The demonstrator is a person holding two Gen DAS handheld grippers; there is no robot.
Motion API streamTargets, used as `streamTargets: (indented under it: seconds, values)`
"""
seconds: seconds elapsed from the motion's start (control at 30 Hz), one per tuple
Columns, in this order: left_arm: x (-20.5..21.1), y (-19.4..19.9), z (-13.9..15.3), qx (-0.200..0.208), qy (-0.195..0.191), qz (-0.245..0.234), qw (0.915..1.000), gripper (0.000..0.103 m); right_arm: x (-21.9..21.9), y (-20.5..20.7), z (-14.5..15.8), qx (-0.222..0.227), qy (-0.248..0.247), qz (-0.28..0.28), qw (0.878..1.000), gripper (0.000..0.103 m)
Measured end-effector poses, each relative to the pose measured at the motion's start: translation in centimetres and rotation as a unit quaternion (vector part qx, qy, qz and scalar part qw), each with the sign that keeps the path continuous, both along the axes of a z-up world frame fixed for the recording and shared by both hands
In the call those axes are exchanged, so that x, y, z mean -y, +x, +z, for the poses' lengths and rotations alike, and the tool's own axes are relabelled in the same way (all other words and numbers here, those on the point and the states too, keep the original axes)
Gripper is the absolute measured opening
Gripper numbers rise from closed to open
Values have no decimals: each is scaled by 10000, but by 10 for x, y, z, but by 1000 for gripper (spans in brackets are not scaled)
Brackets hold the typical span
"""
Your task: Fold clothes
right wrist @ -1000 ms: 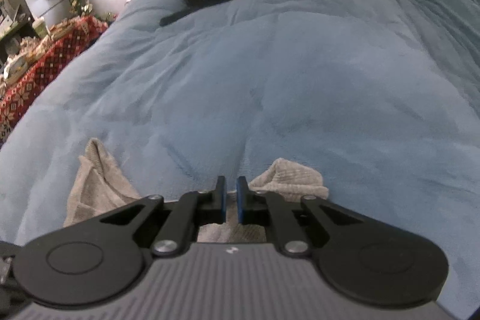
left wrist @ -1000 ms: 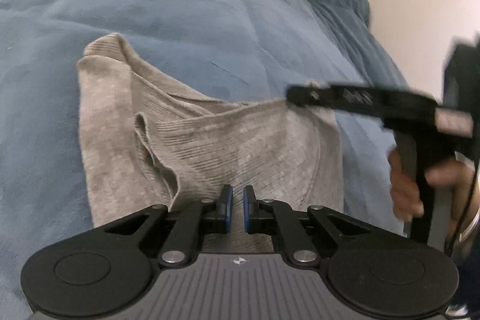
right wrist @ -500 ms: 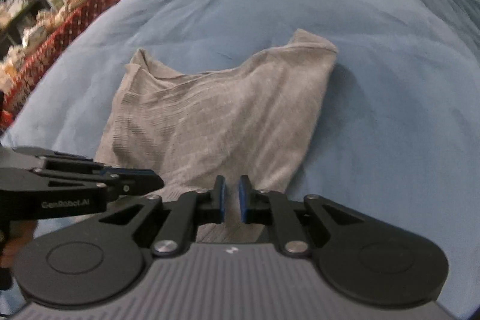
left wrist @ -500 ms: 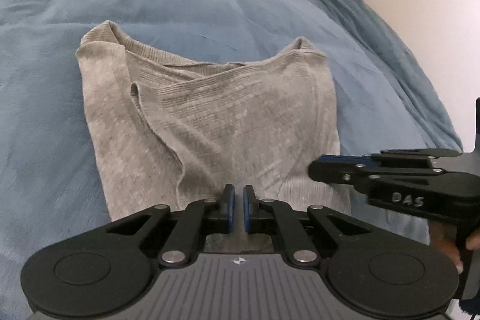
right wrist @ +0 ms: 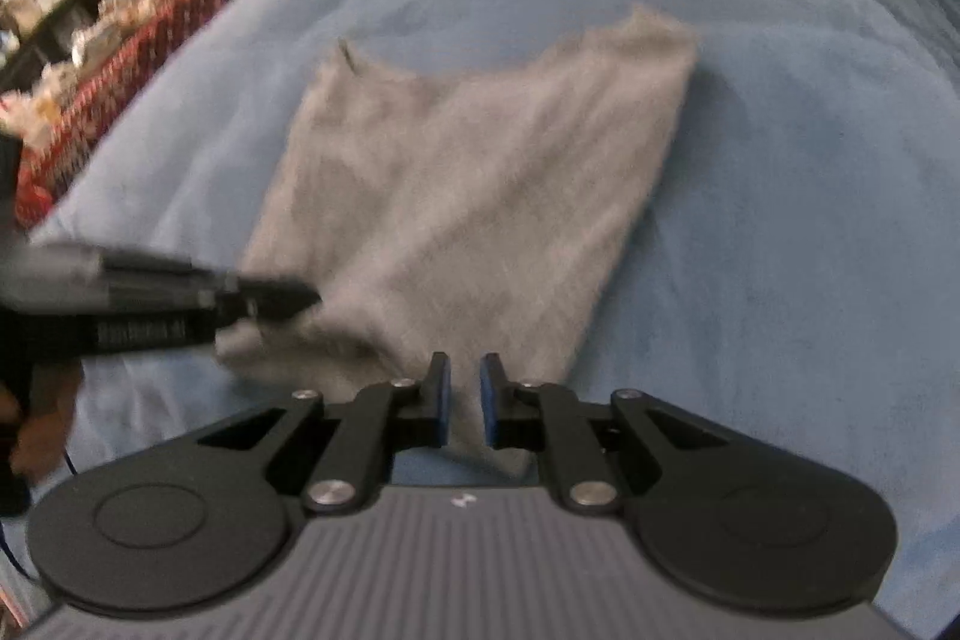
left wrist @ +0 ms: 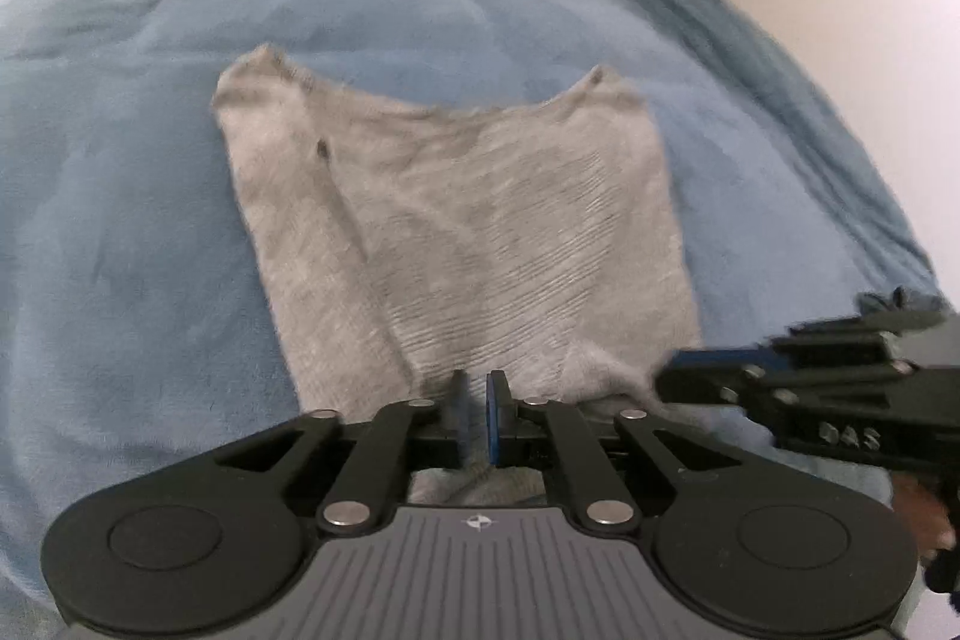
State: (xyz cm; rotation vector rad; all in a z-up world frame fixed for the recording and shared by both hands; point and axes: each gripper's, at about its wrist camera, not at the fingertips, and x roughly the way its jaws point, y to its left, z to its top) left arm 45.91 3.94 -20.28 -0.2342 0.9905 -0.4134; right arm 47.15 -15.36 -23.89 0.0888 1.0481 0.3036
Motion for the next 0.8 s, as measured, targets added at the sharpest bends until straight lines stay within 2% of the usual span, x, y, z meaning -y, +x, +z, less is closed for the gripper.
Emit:
streamTargets:
  seconds: [0.1,0.2,0.27,0.33,0.47,0.57,0.67,0.73,0.8]
  values:
    - [9,-1,5,128,-137,-289,9994,7,-14,5,3,174,10,165,9997,11]
    - [21,-3,-6,150,146,-599,9980,7,-20,6,-10,14,-36,177,9998,10]
    - [20,-3,-18,12,225,-588,9980,11,-22,7,-27,-172,-104,159,9997,10]
    - [12,-4,-25,-139,141,-462,9987,12,-23,-3,-34,-215,-190,203,9994,10]
    - [5,-12,-15,-240,132,-340,9990,11,-18,-14,-30,-447,-53,113,9989,10]
    - [8,-17,3,-143,47,-339,9993,11,-12,-22,-9,-288,135,-21,9995,10]
    - [15,-14,17,65,-38,-355,9993,11,-15,-20,8,75,193,-125,9997,11]
    - [20,-9,16,129,4,-363,9993,7,-21,-13,3,139,130,-127,9997,7]
    - [22,-3,5,19,-12,-320,9995,5,-23,-10,-12,45,75,-181,9998,3]
